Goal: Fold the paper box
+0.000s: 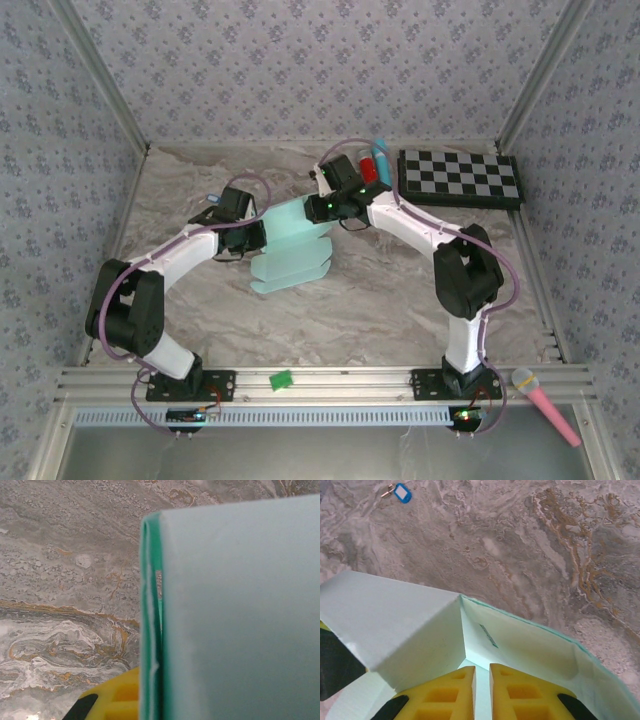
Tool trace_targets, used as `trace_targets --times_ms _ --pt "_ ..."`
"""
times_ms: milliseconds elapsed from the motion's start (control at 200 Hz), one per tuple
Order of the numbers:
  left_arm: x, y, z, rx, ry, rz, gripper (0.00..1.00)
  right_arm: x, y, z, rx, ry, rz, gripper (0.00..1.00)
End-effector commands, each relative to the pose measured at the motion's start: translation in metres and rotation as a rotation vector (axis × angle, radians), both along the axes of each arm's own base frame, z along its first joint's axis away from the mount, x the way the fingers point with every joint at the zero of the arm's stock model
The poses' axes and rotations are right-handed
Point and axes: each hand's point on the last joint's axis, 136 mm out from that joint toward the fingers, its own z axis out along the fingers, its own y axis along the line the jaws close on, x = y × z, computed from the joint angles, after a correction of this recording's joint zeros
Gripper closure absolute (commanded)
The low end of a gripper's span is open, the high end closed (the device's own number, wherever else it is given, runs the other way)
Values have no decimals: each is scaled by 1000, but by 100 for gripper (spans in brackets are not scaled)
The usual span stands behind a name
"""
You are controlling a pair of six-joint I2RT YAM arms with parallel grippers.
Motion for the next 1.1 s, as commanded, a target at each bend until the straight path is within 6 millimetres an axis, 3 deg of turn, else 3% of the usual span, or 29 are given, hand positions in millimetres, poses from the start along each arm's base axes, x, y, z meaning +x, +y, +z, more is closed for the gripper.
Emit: trace_targets --times_ms 0,105,280,450,1094 --pt "7 -9 9 -30 -18 -18 100 -1 8 18 63 -21 14 83" --pt "7 -8 8 -29 -20 -17 100 1 0 17 27 -33 -8 83" --pt "7 -6 9 -15 -23 -15 100 7 -36 6 -158 -54 -111 82" --pt "8 -6 8 -15 -23 -15 100 5 -56 -6 -265 -47 -153 83" --pt "9 -7 7 -13 -21 -22 100 1 -65 -25 -462 -51 -170 89"
